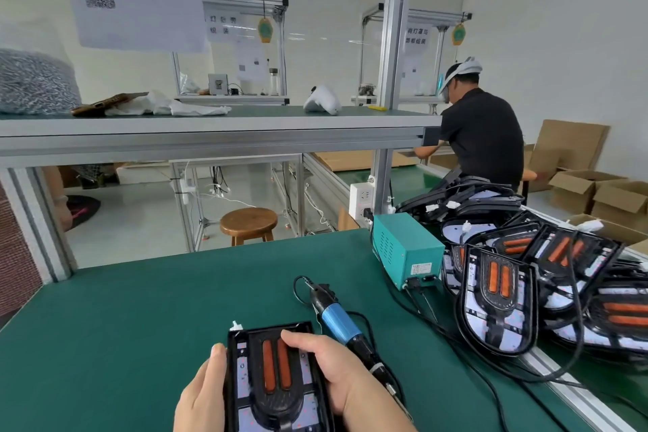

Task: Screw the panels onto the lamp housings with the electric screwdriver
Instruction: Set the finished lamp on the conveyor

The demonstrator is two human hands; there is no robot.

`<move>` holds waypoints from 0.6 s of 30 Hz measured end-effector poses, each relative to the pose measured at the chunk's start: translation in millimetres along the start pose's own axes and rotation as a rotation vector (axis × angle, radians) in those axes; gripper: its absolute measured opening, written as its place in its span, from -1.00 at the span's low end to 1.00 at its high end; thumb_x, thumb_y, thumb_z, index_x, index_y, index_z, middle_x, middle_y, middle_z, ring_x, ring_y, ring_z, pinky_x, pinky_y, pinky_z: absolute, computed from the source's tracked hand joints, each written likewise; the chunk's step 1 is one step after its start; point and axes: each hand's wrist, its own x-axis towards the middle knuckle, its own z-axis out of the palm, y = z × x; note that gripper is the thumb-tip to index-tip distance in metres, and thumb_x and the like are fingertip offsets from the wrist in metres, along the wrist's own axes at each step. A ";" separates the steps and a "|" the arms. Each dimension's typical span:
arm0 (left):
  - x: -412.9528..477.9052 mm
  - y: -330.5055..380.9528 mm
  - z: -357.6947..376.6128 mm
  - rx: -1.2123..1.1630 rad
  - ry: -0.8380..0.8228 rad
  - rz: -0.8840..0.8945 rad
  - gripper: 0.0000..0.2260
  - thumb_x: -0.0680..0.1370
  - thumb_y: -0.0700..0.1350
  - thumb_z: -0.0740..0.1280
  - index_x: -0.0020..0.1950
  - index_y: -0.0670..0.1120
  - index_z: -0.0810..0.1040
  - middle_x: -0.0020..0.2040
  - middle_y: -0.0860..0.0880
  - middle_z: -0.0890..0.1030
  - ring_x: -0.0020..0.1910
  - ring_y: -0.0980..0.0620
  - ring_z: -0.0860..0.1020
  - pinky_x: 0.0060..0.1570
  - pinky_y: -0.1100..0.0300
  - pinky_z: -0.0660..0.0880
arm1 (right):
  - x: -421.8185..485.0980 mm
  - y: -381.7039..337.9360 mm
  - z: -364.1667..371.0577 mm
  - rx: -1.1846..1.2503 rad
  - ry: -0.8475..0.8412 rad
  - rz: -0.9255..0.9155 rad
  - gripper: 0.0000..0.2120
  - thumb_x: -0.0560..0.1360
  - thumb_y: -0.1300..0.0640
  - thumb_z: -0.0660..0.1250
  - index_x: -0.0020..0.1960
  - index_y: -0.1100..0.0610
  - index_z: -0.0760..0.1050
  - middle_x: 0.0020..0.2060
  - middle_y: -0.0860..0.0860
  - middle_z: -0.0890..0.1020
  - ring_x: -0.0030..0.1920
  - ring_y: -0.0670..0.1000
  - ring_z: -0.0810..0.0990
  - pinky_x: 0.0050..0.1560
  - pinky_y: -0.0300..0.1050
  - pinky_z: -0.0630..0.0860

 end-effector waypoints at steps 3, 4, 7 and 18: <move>17.6 -1.3 -8.6 0.071 0.005 0.004 -0.75 0.66 -0.05 0.22 0.02 -0.04 0.70 -0.14 -0.07 0.70 -0.12 -0.06 0.63 0.05 0.00 0.48 | 1.0 -1.2 -2.3 0.001 0.032 -0.024 -0.70 0.42 0.09 0.48 0.06 0.26 0.69 -0.04 0.20 0.72 -0.13 0.16 0.72 -0.08 -0.02 0.64; 23.4 -0.5 -11.1 0.099 0.005 0.043 -0.78 0.66 -0.22 0.21 0.08 -0.12 0.67 -0.15 -0.14 0.68 -0.18 -0.10 0.64 0.03 -0.01 0.51 | 1.9 -1.7 -3.5 0.005 0.040 -0.031 -0.68 0.42 0.08 0.49 0.08 0.26 0.69 -0.03 0.21 0.71 -0.12 0.18 0.72 -0.06 -0.01 0.64; 40.1 7.7 -17.1 0.323 -0.046 0.143 -0.61 0.59 -0.46 0.12 0.12 -0.07 0.60 0.00 -0.20 0.64 -0.10 -0.13 0.63 0.08 -0.03 0.53 | 5.3 -2.7 -5.6 0.070 0.062 -0.059 -0.69 0.40 0.09 0.48 0.05 0.28 0.69 -0.05 0.24 0.71 -0.15 0.20 0.71 -0.09 0.03 0.65; 19.9 39.1 -45.9 0.702 -0.735 0.093 -0.88 0.58 -0.20 0.37 0.10 -0.14 0.65 -0.22 0.01 0.69 -0.28 0.11 0.57 -0.19 0.31 0.48 | 7.9 -5.2 -3.6 0.494 0.059 -0.213 -0.73 0.42 0.12 0.39 -0.11 0.33 0.71 -0.12 0.30 0.71 -0.25 0.25 0.72 -0.25 0.10 0.67</move>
